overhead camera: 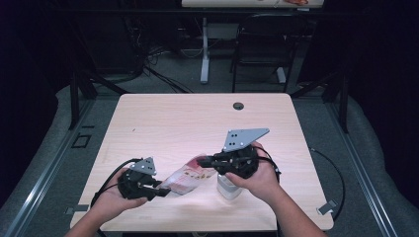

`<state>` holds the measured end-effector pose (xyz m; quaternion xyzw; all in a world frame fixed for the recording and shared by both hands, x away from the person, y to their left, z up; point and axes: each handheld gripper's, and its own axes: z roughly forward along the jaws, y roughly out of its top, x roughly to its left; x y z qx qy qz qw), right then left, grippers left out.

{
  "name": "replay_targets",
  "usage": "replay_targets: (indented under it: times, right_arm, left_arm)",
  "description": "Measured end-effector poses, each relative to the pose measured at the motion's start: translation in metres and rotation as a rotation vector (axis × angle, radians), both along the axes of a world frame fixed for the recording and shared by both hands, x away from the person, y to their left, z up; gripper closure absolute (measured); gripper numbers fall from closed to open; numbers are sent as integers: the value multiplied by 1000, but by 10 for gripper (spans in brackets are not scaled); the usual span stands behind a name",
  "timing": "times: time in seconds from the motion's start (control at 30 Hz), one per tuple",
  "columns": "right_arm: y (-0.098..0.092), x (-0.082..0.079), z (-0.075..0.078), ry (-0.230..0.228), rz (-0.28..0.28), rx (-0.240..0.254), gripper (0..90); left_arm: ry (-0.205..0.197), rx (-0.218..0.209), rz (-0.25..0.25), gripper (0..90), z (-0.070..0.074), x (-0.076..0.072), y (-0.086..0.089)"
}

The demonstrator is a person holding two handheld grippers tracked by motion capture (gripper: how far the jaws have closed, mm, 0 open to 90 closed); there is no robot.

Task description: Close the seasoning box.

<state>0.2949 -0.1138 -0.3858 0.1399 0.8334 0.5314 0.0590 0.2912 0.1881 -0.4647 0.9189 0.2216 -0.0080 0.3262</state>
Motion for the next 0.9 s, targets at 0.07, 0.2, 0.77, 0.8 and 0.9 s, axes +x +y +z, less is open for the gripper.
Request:
replay_targets:
  times: [0.07,0.2,0.77,0.8,0.9]
  right_arm:
    - [-1,0,-1,3,-1,3,891]
    - [-2,1,-3,8,-5,11,893]
    - [-9,5,-14,24,-22,18,894]
    - [-9,5,-15,24,-24,18,894]
    - [-11,5,-16,25,-29,25,894]
  left_arm:
    - [1,2,1,729,1,0,0]
    - [0,5,0,729,2,1,1]
    - [-1,21,16,732,11,0,7]
    - [-3,24,15,732,12,0,7]
    - [-4,29,17,732,14,1,7]
